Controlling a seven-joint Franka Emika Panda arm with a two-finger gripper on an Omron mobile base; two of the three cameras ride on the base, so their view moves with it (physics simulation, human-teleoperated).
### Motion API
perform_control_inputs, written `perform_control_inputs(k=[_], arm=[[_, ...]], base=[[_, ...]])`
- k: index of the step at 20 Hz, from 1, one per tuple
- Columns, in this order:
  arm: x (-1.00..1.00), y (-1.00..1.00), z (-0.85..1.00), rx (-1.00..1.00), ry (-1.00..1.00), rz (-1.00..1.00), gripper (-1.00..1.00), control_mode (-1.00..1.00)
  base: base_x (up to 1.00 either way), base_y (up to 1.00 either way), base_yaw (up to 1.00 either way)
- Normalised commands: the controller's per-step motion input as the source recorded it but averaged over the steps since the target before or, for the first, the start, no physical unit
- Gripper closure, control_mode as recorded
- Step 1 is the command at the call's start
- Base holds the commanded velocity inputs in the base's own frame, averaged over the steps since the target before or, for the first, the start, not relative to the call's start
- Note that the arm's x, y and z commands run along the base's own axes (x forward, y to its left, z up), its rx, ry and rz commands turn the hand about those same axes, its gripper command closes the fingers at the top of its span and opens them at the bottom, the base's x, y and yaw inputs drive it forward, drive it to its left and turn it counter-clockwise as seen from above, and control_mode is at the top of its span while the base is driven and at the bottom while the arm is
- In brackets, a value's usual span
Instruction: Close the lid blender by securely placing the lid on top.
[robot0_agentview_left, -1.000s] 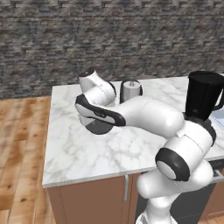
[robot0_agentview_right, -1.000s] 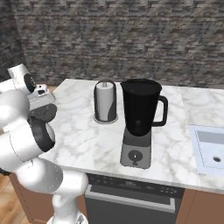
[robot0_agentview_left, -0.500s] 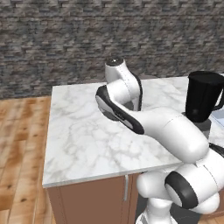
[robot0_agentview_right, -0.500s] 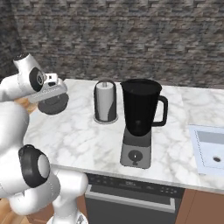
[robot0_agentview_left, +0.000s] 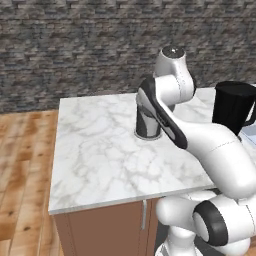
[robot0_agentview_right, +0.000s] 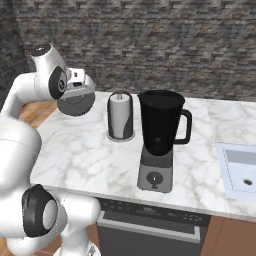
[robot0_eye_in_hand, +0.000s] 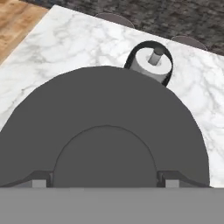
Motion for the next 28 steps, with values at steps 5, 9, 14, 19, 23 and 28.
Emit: perform_control_inputs(k=[5, 9, 14, 19, 23, 28], arm=[[0.0, -0.63, 0.98, 0.1, -0.01, -0.12, 1.0, -1.0], [0.0, -0.69, 0.88, 0.1, 0.0, -0.12, 1.0, -1.0], [-0.03, -0.68, 0.17, 0.04, -0.07, -0.12, 1.0, -1.0], [-0.13, -0.64, 0.0, 0.01, -0.11, -0.11, 1.0, -1.0], [-0.07, -0.6, 0.03, 0.02, -0.18, -0.11, 1.0, -1.0], [-0.01, -0.61, 0.09, 0.04, -0.1, -0.1, 1.0, -1.0]], base=[[0.0, 0.0, 0.0], [0.0, 0.0, 0.0], [0.0, 0.0, 0.0], [0.0, 0.0, 0.0], [0.0, 0.0, 0.0], [0.0, 0.0, 0.0]])
